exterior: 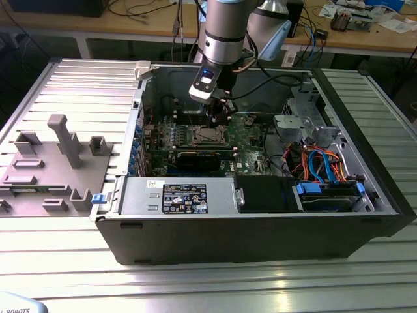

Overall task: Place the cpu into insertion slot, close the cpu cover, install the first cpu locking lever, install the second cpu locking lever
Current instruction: 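Install the first cpu locking lever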

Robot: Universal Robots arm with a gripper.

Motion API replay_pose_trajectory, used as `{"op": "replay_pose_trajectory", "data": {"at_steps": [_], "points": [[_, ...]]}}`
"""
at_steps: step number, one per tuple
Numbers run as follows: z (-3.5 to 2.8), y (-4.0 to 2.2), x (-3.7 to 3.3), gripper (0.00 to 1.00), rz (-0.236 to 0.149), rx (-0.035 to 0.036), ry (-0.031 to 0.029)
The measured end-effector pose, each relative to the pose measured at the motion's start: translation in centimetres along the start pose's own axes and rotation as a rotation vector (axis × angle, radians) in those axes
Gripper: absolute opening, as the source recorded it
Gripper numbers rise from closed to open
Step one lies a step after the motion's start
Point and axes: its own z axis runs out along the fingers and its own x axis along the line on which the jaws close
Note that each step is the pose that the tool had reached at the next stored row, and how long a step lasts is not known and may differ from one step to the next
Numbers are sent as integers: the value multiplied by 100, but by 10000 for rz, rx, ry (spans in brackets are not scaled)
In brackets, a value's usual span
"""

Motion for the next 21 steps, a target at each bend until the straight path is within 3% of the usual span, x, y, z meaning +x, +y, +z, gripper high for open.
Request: {"op": "replay_pose_trajectory", "data": {"at_steps": [21], "points": [[0,0,0,11,-328,-5,-14]]}}
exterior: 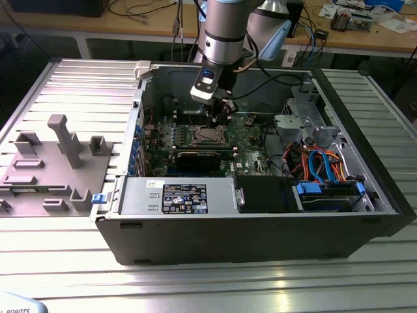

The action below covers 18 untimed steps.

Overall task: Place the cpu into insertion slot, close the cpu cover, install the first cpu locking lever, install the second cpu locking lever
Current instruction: 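Install the first cpu locking lever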

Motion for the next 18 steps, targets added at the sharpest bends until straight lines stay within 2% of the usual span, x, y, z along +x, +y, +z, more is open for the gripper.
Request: {"op": "replay_pose_trajectory", "data": {"at_steps": [5,10,18], "points": [[0,0,0,11,-89,-1,-4],[0,0,0,11,-969,-14,-40],[0,0,0,11,-1249,-18,-52]]}}
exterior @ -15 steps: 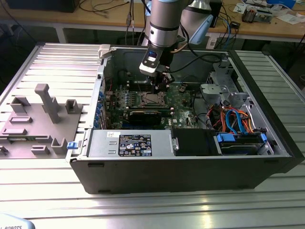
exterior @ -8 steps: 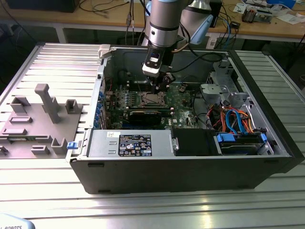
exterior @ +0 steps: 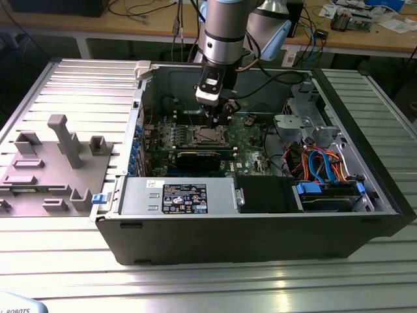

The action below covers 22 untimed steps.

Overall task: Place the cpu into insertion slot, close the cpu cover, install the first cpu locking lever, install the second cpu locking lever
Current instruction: 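Install the first cpu locking lever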

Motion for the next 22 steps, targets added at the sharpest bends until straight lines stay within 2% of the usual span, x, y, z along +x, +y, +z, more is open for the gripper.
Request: {"op": "replay_pose_trajectory", "data": {"at_steps": [22], "points": [[0,0,0,11,-790,-12,-33]]}}
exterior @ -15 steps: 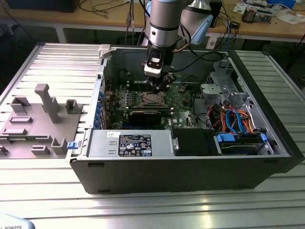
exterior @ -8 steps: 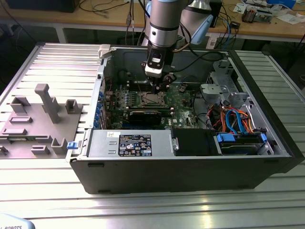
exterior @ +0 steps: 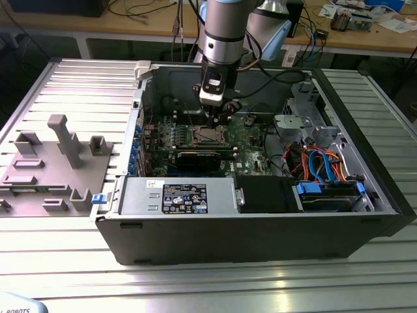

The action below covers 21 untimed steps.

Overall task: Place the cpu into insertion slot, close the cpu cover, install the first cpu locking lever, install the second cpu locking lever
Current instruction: 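Install the first cpu locking lever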

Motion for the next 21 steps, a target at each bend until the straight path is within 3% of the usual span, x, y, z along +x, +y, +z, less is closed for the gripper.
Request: {"op": "replay_pose_trajectory", "data": {"at_steps": [21], "points": [[0,0,0,11,-566,-8,-24]]}}
